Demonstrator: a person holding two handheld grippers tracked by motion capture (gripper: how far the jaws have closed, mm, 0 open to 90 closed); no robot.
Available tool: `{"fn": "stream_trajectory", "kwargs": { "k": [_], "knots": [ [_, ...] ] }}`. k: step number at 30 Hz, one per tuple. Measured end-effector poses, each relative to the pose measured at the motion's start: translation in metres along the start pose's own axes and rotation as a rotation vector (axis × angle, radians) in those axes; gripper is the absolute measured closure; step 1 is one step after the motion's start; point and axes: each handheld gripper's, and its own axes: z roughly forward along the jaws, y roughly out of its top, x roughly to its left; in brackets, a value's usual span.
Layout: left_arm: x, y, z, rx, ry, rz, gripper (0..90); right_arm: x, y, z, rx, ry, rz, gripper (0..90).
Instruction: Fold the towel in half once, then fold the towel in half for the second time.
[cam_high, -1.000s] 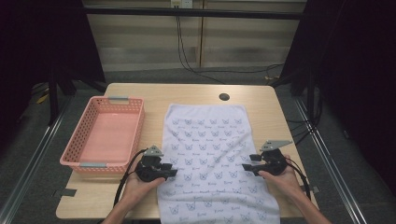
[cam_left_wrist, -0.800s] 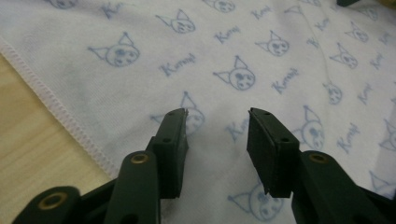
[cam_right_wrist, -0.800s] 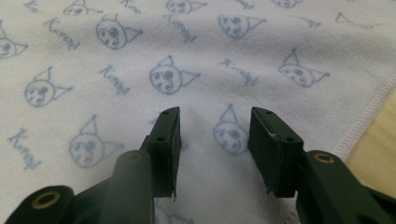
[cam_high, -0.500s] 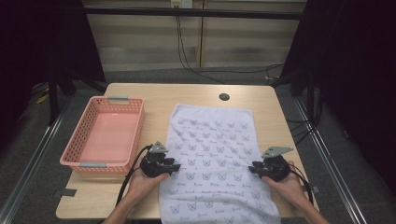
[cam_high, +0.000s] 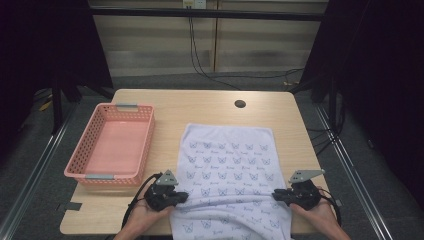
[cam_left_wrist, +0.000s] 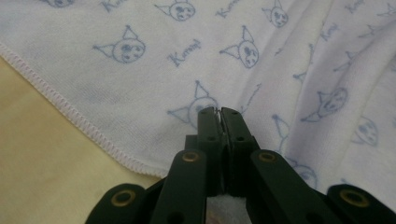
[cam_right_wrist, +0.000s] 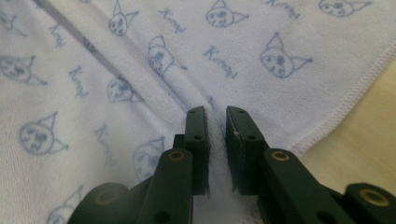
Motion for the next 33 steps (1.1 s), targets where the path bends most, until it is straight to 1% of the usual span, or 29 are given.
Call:
{"fn": "stream_trajectory", "kwargs": {
  "k": [1, 2, 3, 4, 6, 7, 8, 9, 10, 11, 12, 13, 14, 15, 16, 17, 18, 20, 21, 22, 23, 24, 26, 28, 29, 30, 31, 32, 33],
  "knots": [
    [-0.004, -0.003, -0.002, 0.006, -0.013, 0.008, 87.3, 0.003, -0.002, -0.002, 0.007, 0.009, 0.005, 80.3],
    [-0.009, -0.007, -0.004, 0.009, -0.025, 0.007, 87.1, 0.006, -0.003, -0.003, 0.018, 0.004, 0.001, 80.6],
    [-0.012, -0.010, -0.006, 0.012, -0.046, 0.009, 87.1, 0.010, -0.004, -0.005, 0.033, 0.009, -0.003, 80.8],
    [-0.014, -0.012, -0.008, 0.027, -0.059, 0.005, 86.7, 0.012, -0.005, -0.006, 0.037, 0.019, -0.009, 80.8],
    [-0.018, -0.013, -0.011, 0.053, -0.073, 0.013, 86.2, 0.015, -0.008, -0.009, 0.047, 0.038, -0.009, 81.8],
    [-0.019, -0.012, -0.011, 0.067, -0.087, 0.025, 86.2, 0.017, -0.009, -0.010, 0.054, 0.050, -0.006, 81.8],
    [-0.020, -0.012, -0.012, 0.086, -0.089, 0.036, 86.1, 0.019, -0.009, -0.010, 0.056, 0.049, -0.023, 81.8],
    [-0.020, -0.011, -0.012, 0.082, -0.100, 0.033, 85.4, 0.020, -0.009, -0.010, 0.070, 0.057, -0.013, 81.9],
    [-0.019, -0.010, -0.012, 0.087, -0.106, 0.033, 83.2, 0.021, -0.009, -0.011, 0.074, 0.059, -0.020, 81.5],
    [-0.018, -0.009, -0.012, 0.078, -0.098, 0.031, 78.9, 0.022, -0.010, -0.011, 0.065, 0.060, -0.026, 78.8],
    [-0.017, -0.007, -0.012, 0.063, -0.080, 0.026, 73.0, 0.022, -0.009, -0.012, 0.058, 0.055, -0.024, 73.3],
    [-0.013, -0.005, -0.013, 0.050, -0.072, 0.030, 69.3, 0.020, -0.008, -0.014, 0.030, 0.054, -0.020, 72.1],
    [-0.010, -0.002, -0.013, 0.025, -0.073, 0.010, 68.3, 0.017, -0.006, -0.017, 0.004, 0.053, -0.009, 72.1],
    [-0.006, 0.001, -0.013, -0.008, -0.061, -0.013, 66.3, 0.014, -0.003, -0.019, -0.030, 0.045, -0.001, 72.0],
    [-0.002, 0.005, -0.012, -0.021, -0.063, -0.028, 66.0, 0.012, 0.000, -0.021, -0.051, 0.023, 0.004, 70.4],
    [0.001, 0.009, -0.011, -0.042, -0.054, -0.033, 65.3, 0.010, 0.003, -0.022, -0.075, 0.018, 0.012, 68.9],
    [0.004, 0.013, -0.009, -0.051, -0.046, -0.040, 62.6, 0.008, 0.007, -0.022, -0.087, 0.018, 0.012, 67.9],
    [0.012, 0.023, -0.004, -0.053, -0.034, -0.045, 60.3, 0.004, 0.016, -0.020, -0.100, -0.007, -0.003, 62.9],
    [0.017, 0.028, -0.002, -0.058, -0.008, -0.059, 58.4, 0.000, 0.021, -0.018, -0.106, -0.006, -0.001, 60.1],
    [0.021, 0.032, 0.001, -0.076, 0.007, -0.078, 57.0, -0.004, 0.026, -0.017, -0.116, -0.011, 0.005, 57.9],
    [0.026, 0.036, 0.004, -0.089, 0.001, -0.094, 56.6, -0.008, 0.031, -0.015, -0.129, -0.023, 0.009, 55.0],
    [0.031, 0.041, 0.007, -0.087, 0.001, -0.087, 57.0, -0.014, 0.036, -0.013, -0.140, -0.023, 0.012, 51.2],
    [0.040, 0.052, 0.015, -0.076, 0.037, -0.048, 56.1, -0.024, 0.048, -0.010, -0.160, -0.052, 0.023, 46.7],
    [0.049, 0.061, 0.021, -0.084, 0.073, -0.066, 55.2, -0.033, 0.059, -0.005, -0.179, -0.041, 0.024, 44.0],
    [0.054, 0.064, 0.023, -0.092, 0.057, -0.088, 54.3, -0.038, 0.065, -0.002, -0.182, -0.037, 0.024, 40.7],
    [0.059, 0.068, 0.026, -0.091, 0.060, -0.079, 54.0, -0.043, 0.071, 0.001, -0.185, -0.027, 0.032, 40.0],
    [0.062, 0.069, 0.027, -0.088, 0.070, -0.081, 54.0, -0.050, 0.077, 0.006, -0.181, -0.028, 0.036, 38.0],
    [0.067, 0.070, 0.029, -0.098, 0.081, -0.102, 54.0, -0.054, 0.081, 0.010, -0.178, -0.027, 0.035, 36.2],
    [0.071, 0.071, 0.029, -0.098, 0.101, -0.113, 54.0, -0.060, 0.086, 0.016, -0.161, -0.023, 0.035, 35.3]
  ]
}}
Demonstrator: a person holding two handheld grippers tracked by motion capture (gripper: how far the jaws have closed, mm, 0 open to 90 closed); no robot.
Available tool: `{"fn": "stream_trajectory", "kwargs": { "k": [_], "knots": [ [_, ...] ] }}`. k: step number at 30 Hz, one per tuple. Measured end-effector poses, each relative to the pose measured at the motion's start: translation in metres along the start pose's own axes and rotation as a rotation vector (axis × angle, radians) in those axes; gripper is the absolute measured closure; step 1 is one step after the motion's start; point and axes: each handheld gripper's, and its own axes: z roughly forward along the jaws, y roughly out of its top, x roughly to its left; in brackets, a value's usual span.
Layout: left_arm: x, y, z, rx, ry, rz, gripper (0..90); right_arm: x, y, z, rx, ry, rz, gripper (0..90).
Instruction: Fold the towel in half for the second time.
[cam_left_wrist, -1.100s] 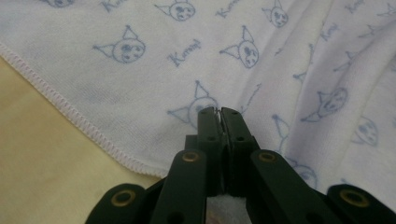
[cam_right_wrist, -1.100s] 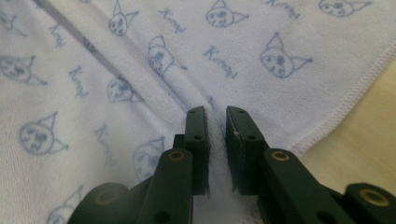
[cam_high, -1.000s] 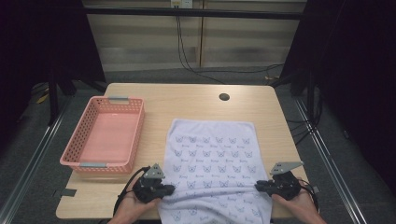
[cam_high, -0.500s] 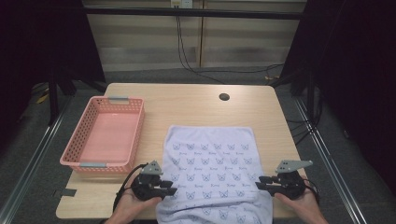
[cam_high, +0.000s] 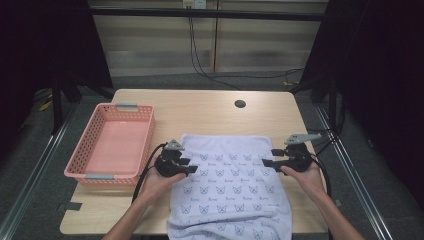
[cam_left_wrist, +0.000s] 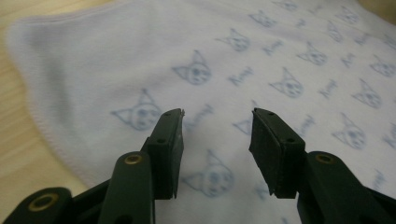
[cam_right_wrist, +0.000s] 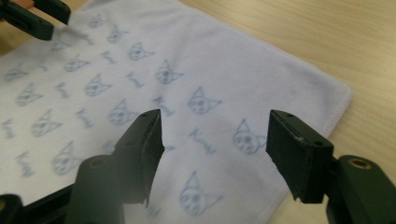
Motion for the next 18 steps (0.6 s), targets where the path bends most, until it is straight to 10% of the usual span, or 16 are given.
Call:
{"fn": "stream_trajectory", "kwargs": {
  "k": [13, 18],
  "knots": [
    [0.014, -0.005, 0.012, 0.000, 0.026, -0.029, 53.7, -0.058, 0.015, 0.062, 0.040, -0.150, 0.042, 40.4],
    [0.016, -0.001, 0.012, -0.011, 0.053, -0.034, 50.4, -0.067, 0.014, 0.071, 0.026, -0.141, 0.069, 41.7]
  ]
}}
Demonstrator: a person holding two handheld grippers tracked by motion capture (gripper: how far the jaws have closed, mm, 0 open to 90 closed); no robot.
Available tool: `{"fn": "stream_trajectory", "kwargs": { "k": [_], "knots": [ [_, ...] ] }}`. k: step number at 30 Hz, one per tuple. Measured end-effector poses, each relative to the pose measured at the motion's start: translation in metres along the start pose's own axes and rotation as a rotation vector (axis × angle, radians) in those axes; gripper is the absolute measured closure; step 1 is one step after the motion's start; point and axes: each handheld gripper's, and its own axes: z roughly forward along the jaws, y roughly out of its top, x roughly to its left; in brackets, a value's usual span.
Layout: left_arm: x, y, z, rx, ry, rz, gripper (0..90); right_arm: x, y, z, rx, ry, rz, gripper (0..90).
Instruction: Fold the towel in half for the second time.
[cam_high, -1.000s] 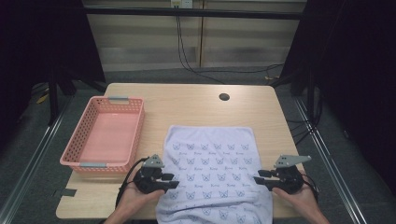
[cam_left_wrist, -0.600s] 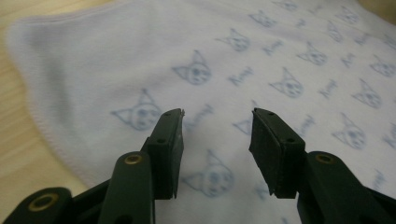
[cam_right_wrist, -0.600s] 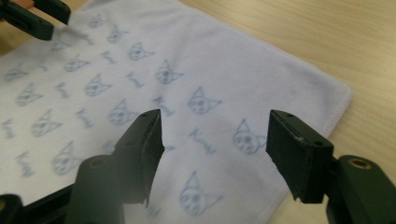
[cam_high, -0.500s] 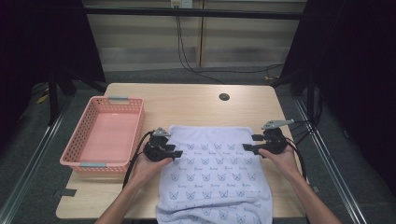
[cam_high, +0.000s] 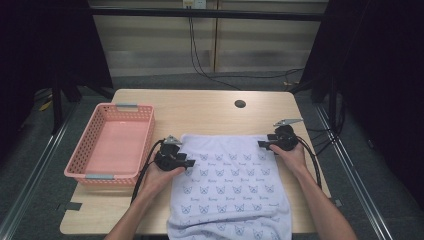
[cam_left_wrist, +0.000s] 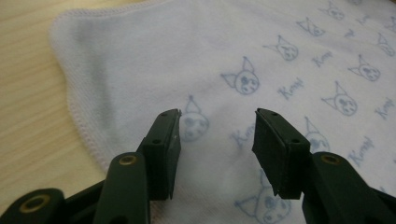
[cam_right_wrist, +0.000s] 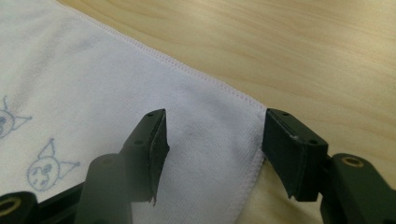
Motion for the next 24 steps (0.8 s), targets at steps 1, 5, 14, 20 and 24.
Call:
{"fn": "stream_trajectory", "kwargs": {
  "k": [1, 5, 14, 20, 24],
  "knots": [
    [0.002, 0.000, 0.000, -0.005, 0.005, -0.006, 50.2, 0.002, 0.001, -0.001, 0.007, -0.010, 0.002, 48.0],
    [0.008, 0.006, -0.004, -0.034, 0.024, -0.028, 47.9, 0.009, 0.000, 0.000, 0.002, 0.010, -0.010, 68.6],
    [0.018, 0.020, 0.002, -0.082, 0.055, -0.034, 42.8, 0.013, 0.000, -0.016, -0.043, 0.052, 0.013, 84.6],
    [0.033, 0.022, 0.008, -0.087, 0.099, -0.068, 41.5, 0.016, -0.003, -0.025, -0.060, 0.064, 0.013, 84.6],
    [0.038, 0.020, 0.013, -0.064, 0.129, -0.062, 41.1, 0.017, -0.003, -0.025, -0.064, 0.072, 0.008, 84.6]
  ]
}}
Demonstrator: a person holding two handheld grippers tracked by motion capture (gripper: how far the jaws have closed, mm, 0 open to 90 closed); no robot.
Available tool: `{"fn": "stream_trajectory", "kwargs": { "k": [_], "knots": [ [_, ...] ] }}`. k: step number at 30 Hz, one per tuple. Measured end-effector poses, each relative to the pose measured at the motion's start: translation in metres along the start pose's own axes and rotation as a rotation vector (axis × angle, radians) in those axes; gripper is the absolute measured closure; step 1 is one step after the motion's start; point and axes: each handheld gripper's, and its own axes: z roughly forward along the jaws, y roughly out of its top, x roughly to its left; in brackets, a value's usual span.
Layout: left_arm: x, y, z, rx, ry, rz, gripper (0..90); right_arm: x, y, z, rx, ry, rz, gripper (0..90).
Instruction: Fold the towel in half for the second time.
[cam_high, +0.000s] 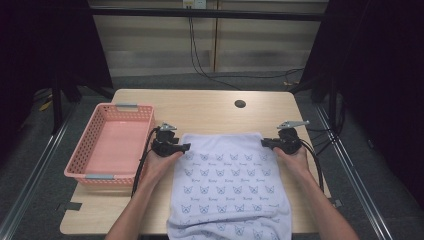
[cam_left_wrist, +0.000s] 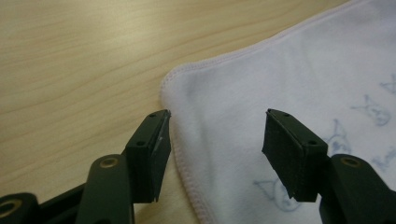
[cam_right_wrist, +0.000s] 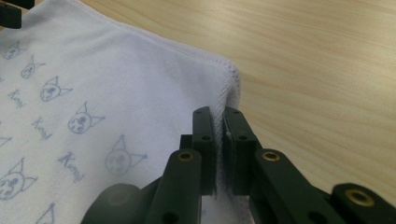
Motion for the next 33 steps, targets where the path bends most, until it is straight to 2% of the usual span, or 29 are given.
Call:
{"fn": "stream_trajectory", "kwargs": {
  "k": [1, 3, 5, 7, 8, 9, 11, 12, 14, 15, 17, 18, 19, 20, 22, 25, 27, 29, 30, 33],
  "knots": [
    [0.001, 0.000, 0.002, 0.002, 0.023, -0.001, 41.1, 0.000, 0.000, 0.001, 0.004, 0.002, 0.000, 84.6],
    [0.001, 0.000, 0.005, 0.003, 0.031, -0.002, 41.1, 0.001, 0.000, 0.002, 0.009, 0.003, -0.004, 84.5],
    [0.001, 0.000, 0.007, 0.004, 0.031, -0.011, 42.2, 0.001, 0.000, 0.003, 0.010, 0.006, -0.007, 84.5],
    [-0.003, 0.001, 0.011, 0.009, 0.031, 0.015, 45.6, 0.002, 0.000, 0.003, 0.009, 0.010, -0.009, 84.4],
    [-0.003, 0.001, 0.013, -0.003, 0.004, 0.004, 48.0, 0.002, 0.001, 0.003, 0.008, 0.015, -0.003, 84.4],
    [-0.003, 0.002, 0.013, 0.006, -0.005, 0.008, 54.6, 0.001, 0.000, 0.002, 0.008, 0.015, -0.004, 84.4],
    [-0.004, 0.003, 0.014, 0.009, -0.017, -0.001, 75.9, 0.001, 0.000, 0.002, 0.006, 0.020, -0.003, 84.4],
    [-0.005, 0.005, 0.014, 0.037, -0.035, 0.000, 84.5, 0.000, 0.001, 0.001, 0.000, 0.022, 0.011, 84.4],
    [-0.005, 0.005, 0.013, 0.028, -0.097, -0.020, 86.0, -0.002, 0.002, -0.003, -0.026, 0.032, 0.035, 84.4],
    [-0.006, 0.007, 0.010, 0.032, -0.099, -0.008, 86.3, -0.002, 0.003, -0.005, -0.033, 0.031, 0.036, 84.4],
    [-0.010, 0.011, 0.002, -0.019, -0.148, -0.023, 86.3, -0.003, 0.006, -0.010, -0.059, 0.043, 0.044, 84.4],
    [-0.011, 0.013, -0.003, -0.039, -0.152, -0.017, 86.4, -0.003, 0.008, -0.013, -0.072, 0.043, 0.046, 84.4],
    [-0.011, 0.013, -0.003, -0.039, -0.152, -0.017, 86.4, -0.004, 0.010, -0.017, -0.087, 0.050, 0.046, 84.4],
    [-0.013, 0.019, -0.014, -0.070, -0.171, -0.005, 86.4, -0.004, 0.011, -0.020, -0.100, 0.055, 0.046, 84.4],
    [-0.014, 0.024, -0.025, -0.110, -0.166, 0.000, 86.1, -0.004, 0.013, -0.026, -0.116, 0.061, 0.056, 84.3],
    [-0.012, 0.033, -0.040, -0.131, -0.149, 0.019, 85.7, -0.003, 0.015, -0.031, -0.125, 0.068, 0.053, 84.4],
    [-0.007, 0.039, -0.048, -0.163, -0.163, -0.007, 85.8, -0.004, 0.020, -0.037, -0.141, 0.071, 0.053, 84.5],
    [-0.004, 0.042, -0.053, -0.171, -0.158, -0.006, 86.1, -0.006, 0.028, -0.045, -0.164, 0.073, 0.054, 84.6],
    [0.000, 0.050, -0.060, -0.201, -0.165, -0.011, 86.2, -0.008, 0.033, -0.049, -0.179, 0.072, 0.055, 84.6],
    [0.003, 0.064, -0.070, -0.233, -0.156, -0.007, 86.2, -0.011, 0.048, -0.062, -0.215, 0.066, 0.050, 84.7]
  ]
}}
